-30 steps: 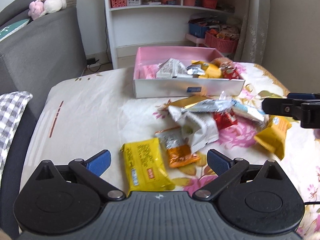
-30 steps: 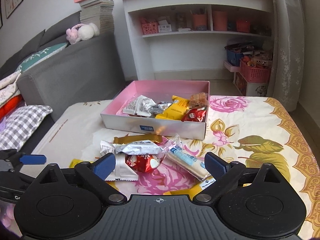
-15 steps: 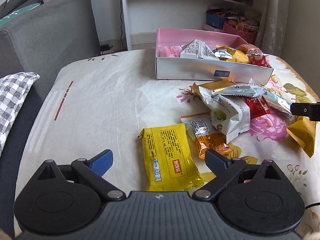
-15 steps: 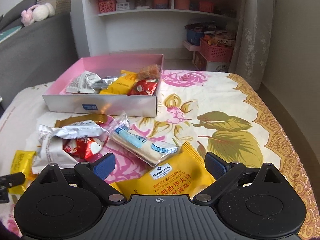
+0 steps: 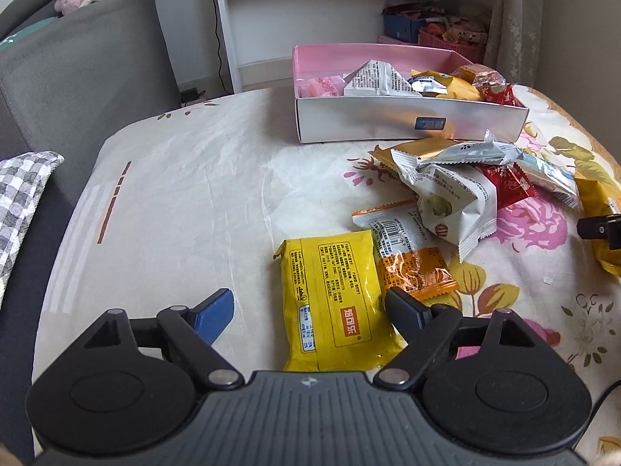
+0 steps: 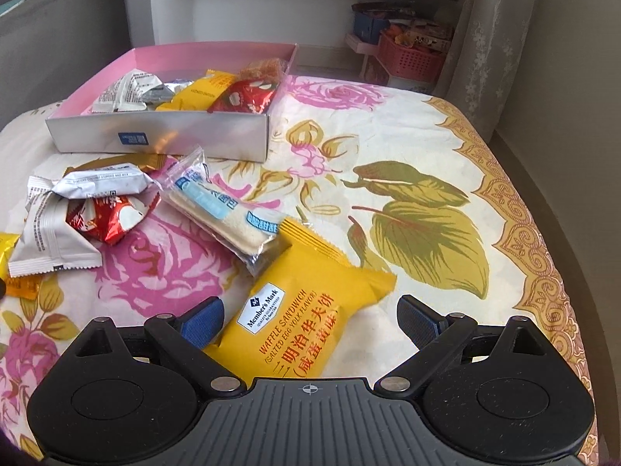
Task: Organize snacks
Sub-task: 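Grasp a yellow biscuit packet with the left tool while the right grasps the yellow waffle sandwich, then carry both yellow packets up and over the pink box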
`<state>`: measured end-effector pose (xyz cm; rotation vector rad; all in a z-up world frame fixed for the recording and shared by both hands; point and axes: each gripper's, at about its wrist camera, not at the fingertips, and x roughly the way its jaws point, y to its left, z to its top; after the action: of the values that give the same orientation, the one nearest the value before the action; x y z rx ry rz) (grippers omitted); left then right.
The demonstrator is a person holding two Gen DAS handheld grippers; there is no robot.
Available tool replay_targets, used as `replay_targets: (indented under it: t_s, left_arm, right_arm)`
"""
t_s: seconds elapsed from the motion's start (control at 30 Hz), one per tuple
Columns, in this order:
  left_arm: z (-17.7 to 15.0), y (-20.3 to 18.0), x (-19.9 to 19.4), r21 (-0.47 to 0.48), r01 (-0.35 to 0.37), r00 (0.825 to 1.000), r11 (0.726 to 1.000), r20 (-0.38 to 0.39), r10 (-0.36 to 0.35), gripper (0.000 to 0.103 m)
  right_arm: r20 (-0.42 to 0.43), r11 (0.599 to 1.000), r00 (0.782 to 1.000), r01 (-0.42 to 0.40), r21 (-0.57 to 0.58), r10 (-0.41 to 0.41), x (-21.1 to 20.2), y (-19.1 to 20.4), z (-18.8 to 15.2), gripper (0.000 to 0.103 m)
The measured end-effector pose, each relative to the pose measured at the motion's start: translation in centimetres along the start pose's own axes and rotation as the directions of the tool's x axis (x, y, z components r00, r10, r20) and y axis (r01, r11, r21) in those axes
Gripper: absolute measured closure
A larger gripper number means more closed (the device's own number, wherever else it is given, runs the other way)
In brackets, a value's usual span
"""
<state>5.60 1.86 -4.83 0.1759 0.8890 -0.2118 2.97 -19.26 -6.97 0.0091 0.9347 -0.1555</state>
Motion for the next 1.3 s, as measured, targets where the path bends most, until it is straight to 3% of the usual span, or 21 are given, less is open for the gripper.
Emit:
replay_targets:
  t_s: [0.3, 0.5, 0.67, 0.87, 1.3]
  left_arm:
    - [0.0, 1.2, -0.1, 0.010, 0.008, 1.000, 1.000, -0.002, -0.008, 0.032]
    - [0.1, 1.0, -0.1, 0.016, 0.027, 1.000, 1.000, -0.012, -0.027, 0.050]
    - [0.1, 1.0, -0.2, 0.017, 0.014, 1.000, 1.000, -0.007, -0.014, 0.054]
    - [0.3, 1.3, -0.3, -0.009, 0.014, 1.000, 1.000, -0.006, -0.014, 0.057]
    - [0.8, 1.6, -1.1, -0.050, 0.013, 1.000, 0.999, 0.012, -0.013, 0.067]
  right_arm:
    - [-0.040, 0.999, 0.998, -0.042, 0.027, 0.043, -0.6, -2.3, -0.6, 0.006]
    - [-0.094, 0.984, 0.987, -0.120, 0.134, 0.133, 0.0, -3.0, -0.7, 0.008]
    - [-0.097, 0.982, 0.985, -0.131, 0.136, 0.144, 0.0, -2.9, -0.6, 0.021]
    - [-0.080, 0.989, 0.989, -0.121, 0.087, 0.128, -0.5, -2.4, -0.5, 0.058]
    - [-0.059, 0.985, 0.987, -0.141, 0.098, 0.147, -1.6, -2.2, -0.3, 0.062]
